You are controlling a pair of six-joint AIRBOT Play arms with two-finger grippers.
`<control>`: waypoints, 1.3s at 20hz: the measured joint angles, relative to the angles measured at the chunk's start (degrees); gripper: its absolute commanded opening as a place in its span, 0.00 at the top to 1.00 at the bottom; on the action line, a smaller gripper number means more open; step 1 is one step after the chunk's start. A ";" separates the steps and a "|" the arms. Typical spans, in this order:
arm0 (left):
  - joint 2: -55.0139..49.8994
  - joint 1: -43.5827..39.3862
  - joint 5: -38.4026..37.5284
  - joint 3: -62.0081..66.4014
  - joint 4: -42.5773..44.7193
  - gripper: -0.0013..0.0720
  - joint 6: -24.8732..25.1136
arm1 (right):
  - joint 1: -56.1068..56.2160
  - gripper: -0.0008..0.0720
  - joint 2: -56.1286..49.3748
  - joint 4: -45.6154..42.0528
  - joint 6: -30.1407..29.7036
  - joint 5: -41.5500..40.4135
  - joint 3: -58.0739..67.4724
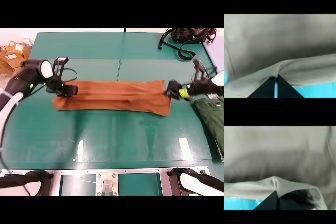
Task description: Fold the shirts.
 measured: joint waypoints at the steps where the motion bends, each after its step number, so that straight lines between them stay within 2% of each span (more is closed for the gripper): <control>1: -2.75 0.33 0.09 2.89 -0.07 0.96 1.25 | 0.59 0.96 -3.72 0.09 0.02 -0.52 3.34; 5: -12.48 0.92 2.29 11.69 -0.66 0.95 4.00 | 2.56 0.96 -16.63 0.33 0.04 -4.00 13.55; 6: -14.40 0.96 3.34 13.25 -0.83 0.66 4.44 | 2.82 0.96 -19.52 0.35 0.04 -4.90 15.65; 7: -15.93 1.01 4.68 14.43 -0.98 0.23 4.74 | 2.99 0.94 -21.99 0.37 0.07 -5.60 17.40; 8: -17.05 1.05 6.25 15.21 -1.42 0.16 4.92 | 3.13 0.76 -24.17 0.37 0.11 -5.99 18.86; 9: -17.99 1.09 7.80 15.80 -1.92 0.17 4.96 | 3.26 0.49 -26.12 0.39 0.13 -6.60 20.22; 10: -18.51 1.11 9.25 16.26 -2.12 0.17 5.14 | 3.23 0.38 -27.52 0.39 0.13 -6.93 21.27; 11: -18.86 1.11 10.54 16.92 -2.10 0.17 5.20 | 2.99 0.38 -28.65 0.39 0.09 -6.97 22.36; 13: -19.39 1.42 10.08 19.17 -0.39 0.17 5.35 | 1.51 0.19 -29.92 0.39 -1.14 -5.70 25.03; 17: -19.71 4.20 2.67 27.04 3.02 0.17 4.55 | -4.74 0.15 -31.04 0.28 -5.33 4.09 29.59; 18: -19.71 5.16 0.74 28.83 2.64 0.17 4.00 | -6.60 0.07 -31.39 0.28 -6.45 6.60 30.12; 19: -19.78 6.25 -1.62 30.38 1.27 0.17 3.56 | -8.52 0.04 -31.89 0.39 -7.89 9.16 30.53; 23: -19.91 9.60 -7.52 33.40 -7.89 0.17 2.99 | -14.10 0.03 -35.87 5.03 -15.26 18.05 31.17; 26: -19.91 10.49 -9.84 34.07 -11.61 0.17 3.43 | -15.23 0.03 -39.65 10.45 -21.99 22.27 31.15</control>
